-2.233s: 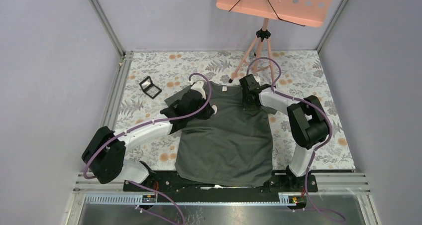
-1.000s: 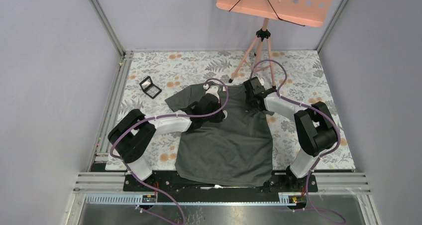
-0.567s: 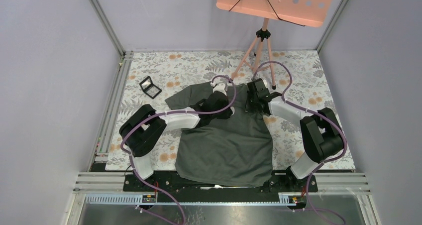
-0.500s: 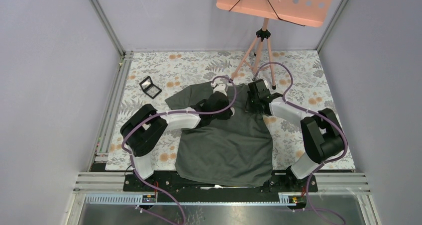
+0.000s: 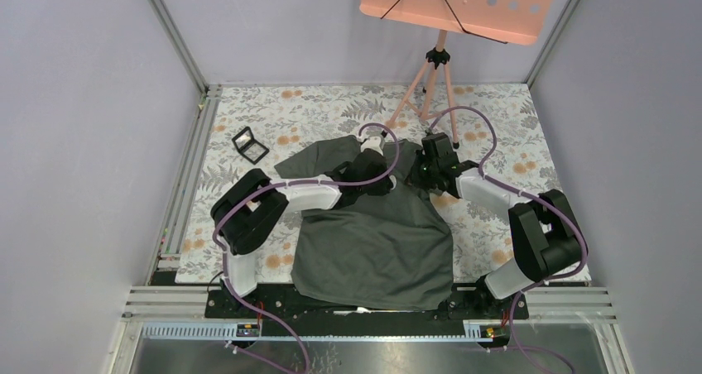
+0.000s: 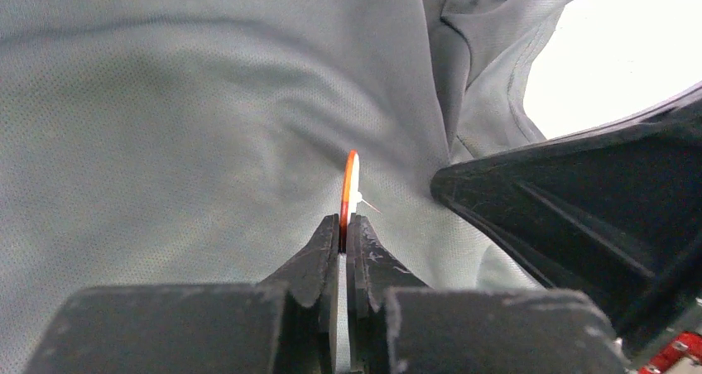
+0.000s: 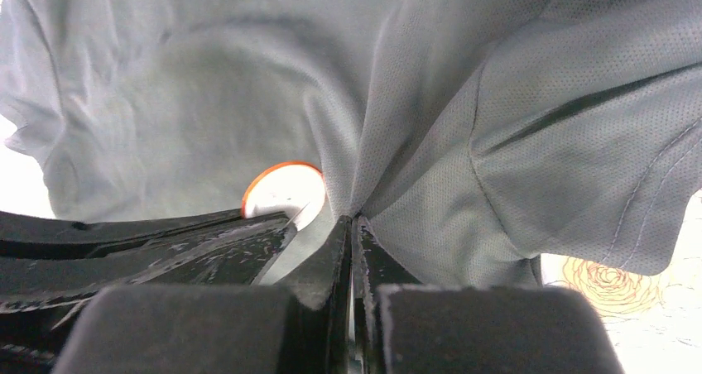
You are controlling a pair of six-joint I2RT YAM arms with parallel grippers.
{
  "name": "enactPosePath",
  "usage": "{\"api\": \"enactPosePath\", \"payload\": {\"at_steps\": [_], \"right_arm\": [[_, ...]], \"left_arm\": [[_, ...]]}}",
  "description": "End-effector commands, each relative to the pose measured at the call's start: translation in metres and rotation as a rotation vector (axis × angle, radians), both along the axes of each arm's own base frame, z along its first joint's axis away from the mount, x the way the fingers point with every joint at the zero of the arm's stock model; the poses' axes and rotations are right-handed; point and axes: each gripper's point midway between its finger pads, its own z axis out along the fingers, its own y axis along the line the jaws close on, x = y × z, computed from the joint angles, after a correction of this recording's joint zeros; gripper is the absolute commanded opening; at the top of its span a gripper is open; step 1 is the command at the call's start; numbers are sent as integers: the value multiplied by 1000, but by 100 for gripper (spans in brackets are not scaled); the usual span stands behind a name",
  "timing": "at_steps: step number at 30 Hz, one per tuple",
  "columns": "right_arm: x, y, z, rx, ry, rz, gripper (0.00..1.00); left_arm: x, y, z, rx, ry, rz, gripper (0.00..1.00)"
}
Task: Pin the brooch onto the clothing
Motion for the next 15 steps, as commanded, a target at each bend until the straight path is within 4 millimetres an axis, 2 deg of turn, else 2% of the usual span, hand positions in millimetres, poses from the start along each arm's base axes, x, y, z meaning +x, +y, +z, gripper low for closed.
{"api": "enactPosePath", "payload": {"at_steps": [1, 15], "right_arm": [[8, 8, 21, 76, -63, 9, 0], [9, 27, 29, 164, -98, 86, 0]], "left_arm": [[9, -13, 15, -43, -20, 15, 0], [7, -25, 8, -51, 12, -26, 0]]}}
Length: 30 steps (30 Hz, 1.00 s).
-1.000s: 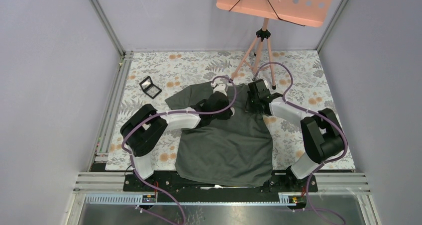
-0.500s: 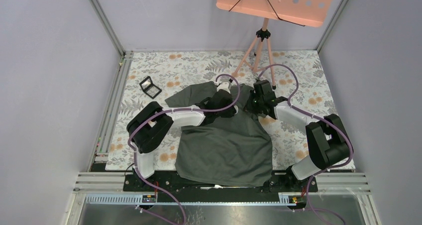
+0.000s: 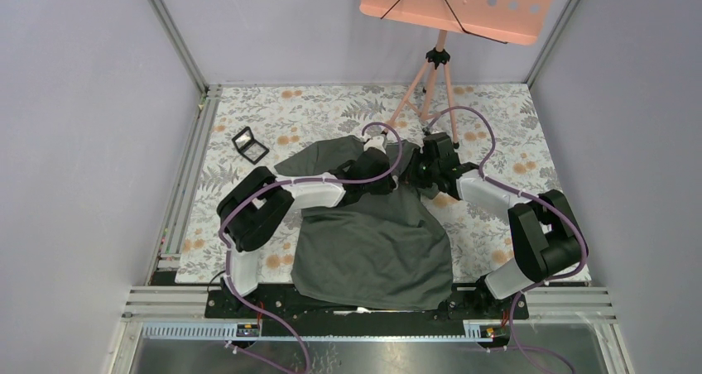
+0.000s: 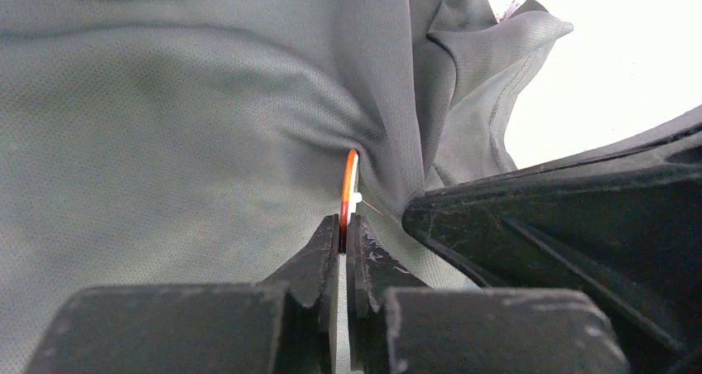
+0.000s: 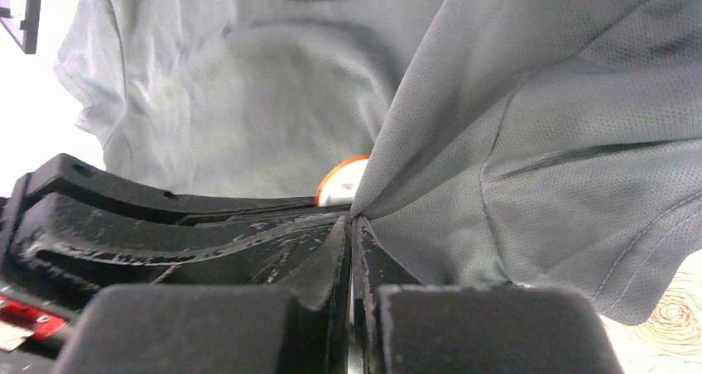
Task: Pin the brooch onto the clothing
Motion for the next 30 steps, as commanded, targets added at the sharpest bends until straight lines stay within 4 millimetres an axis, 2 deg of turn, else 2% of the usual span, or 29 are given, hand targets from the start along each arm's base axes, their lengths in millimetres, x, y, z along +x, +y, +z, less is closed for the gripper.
{"api": "enactPosePath", "payload": {"at_steps": [1, 10, 19, 23, 26, 30], "right_arm": [[7, 10, 18, 60, -62, 35, 0], [3, 15, 6, 60, -23, 74, 0], [-6, 11, -20, 27, 39, 87, 0], [-9, 9, -24, 13, 48, 93, 0], [-10, 10, -20, 16, 40, 105, 1], [-12, 10, 0, 29, -16, 127, 17]], "left_arm": [[4, -18, 13, -47, -13, -29, 0], [5, -18, 15, -51, -18, -23, 0], [7, -11, 28, -94, -42, 21, 0], [7, -11, 34, -126, -50, 26, 0], [8, -11, 36, -138, -44, 26, 0], [7, -10, 34, -139, -35, 23, 0]]}}
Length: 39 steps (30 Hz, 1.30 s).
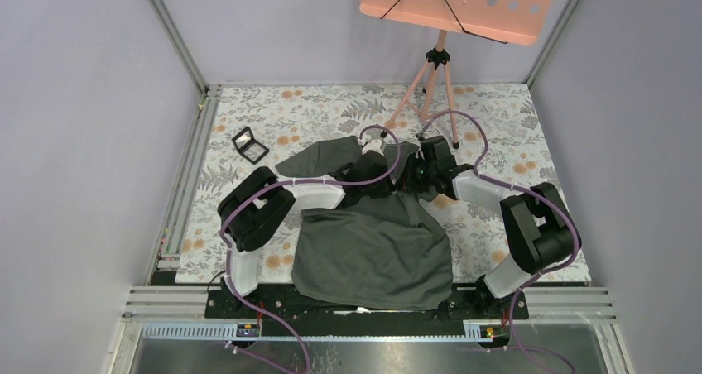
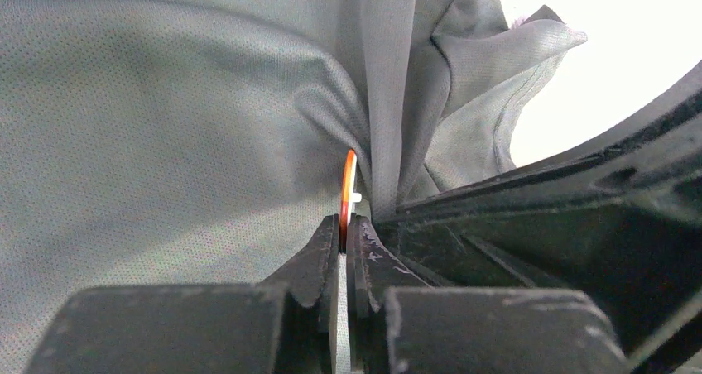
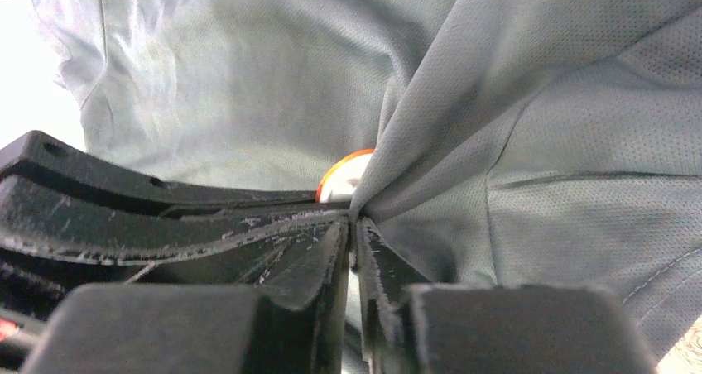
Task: Pin the brooch onto the clothing
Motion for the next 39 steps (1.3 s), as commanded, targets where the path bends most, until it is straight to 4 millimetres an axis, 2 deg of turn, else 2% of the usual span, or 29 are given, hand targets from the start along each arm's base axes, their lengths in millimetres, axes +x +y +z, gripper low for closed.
{"api": "enactPosePath", "payload": {"at_steps": [1, 4, 8, 11, 16, 21, 35, 39], "right_arm": [[-2, -2, 27, 12, -88, 43, 20], [-4, -5, 45, 1, -139, 63, 28], [-14, -18, 53, -55, -151, 64, 34], [-18, -26, 54, -84, -167, 56, 40], [-23, -32, 44, -111, -194, 70, 51], [-23, -34, 30, -127, -200, 80, 52], [-14, -21, 23, -86, -233, 119, 53], [-8, -18, 20, -91, -225, 129, 47]], "left_arm": [[12, -11, 44, -120, -77, 9, 0], [11, -11, 44, -122, -75, 7, 0], [11, -8, 44, -124, -74, 1, 0], [10, -5, 46, -127, -85, 1, 0], [9, -3, 45, -131, -79, -5, 0], [11, -4, 45, -135, -79, -9, 0], [12, -5, 45, -134, -76, -13, 0], [12, -6, 48, -139, -81, -18, 0]]}}
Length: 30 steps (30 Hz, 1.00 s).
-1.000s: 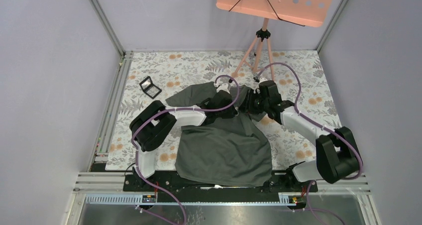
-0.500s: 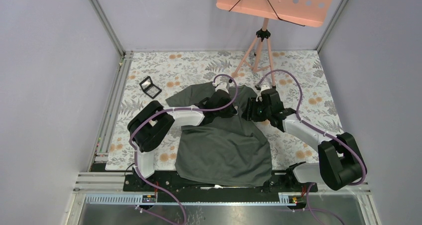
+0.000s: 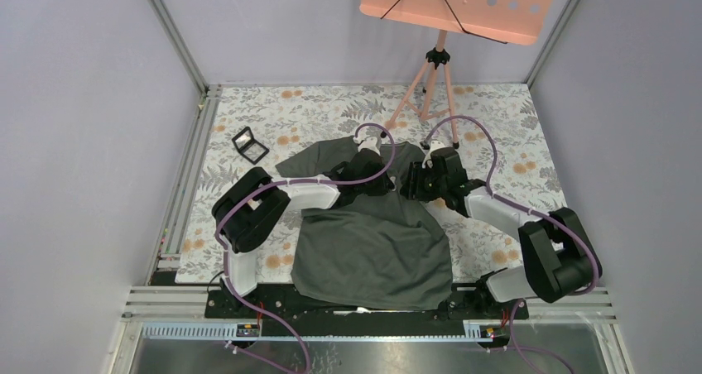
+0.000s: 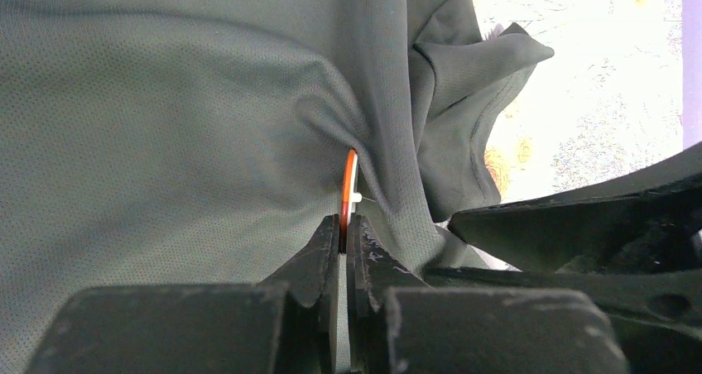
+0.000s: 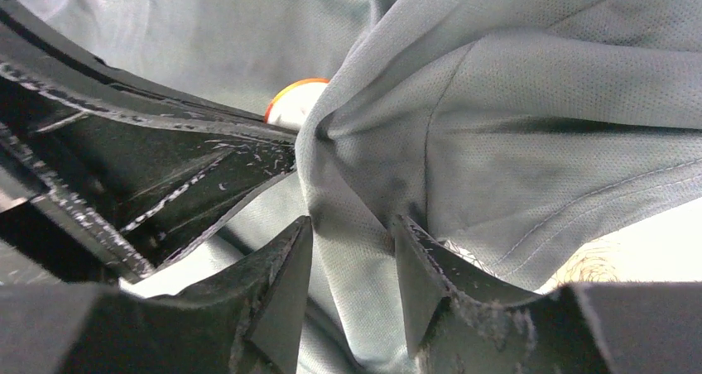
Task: Pin the brooch onto the clothing
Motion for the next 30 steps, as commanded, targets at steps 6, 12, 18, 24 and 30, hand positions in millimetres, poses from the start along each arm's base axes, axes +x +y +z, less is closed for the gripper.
{"api": "enactPosePath", "payload": {"at_steps": [6, 12, 18, 24, 30], "right_arm": [[19, 12, -3, 9, -17, 37, 19], [19, 14, -12, 8, 12, 42, 2], [19, 16, -16, 9, 37, 48, 0], [19, 20, -20, 22, 67, 54, 0], [18, 28, -23, 55, 94, 71, 0]], "left_arm": [[10, -11, 44, -95, -93, -20, 0], [7, -17, 54, -139, -140, -65, 0], [0, -23, 59, -186, -163, -121, 0], [-8, -29, 67, -225, -190, -184, 0], [-15, -31, 71, -252, -214, -232, 0]]}}
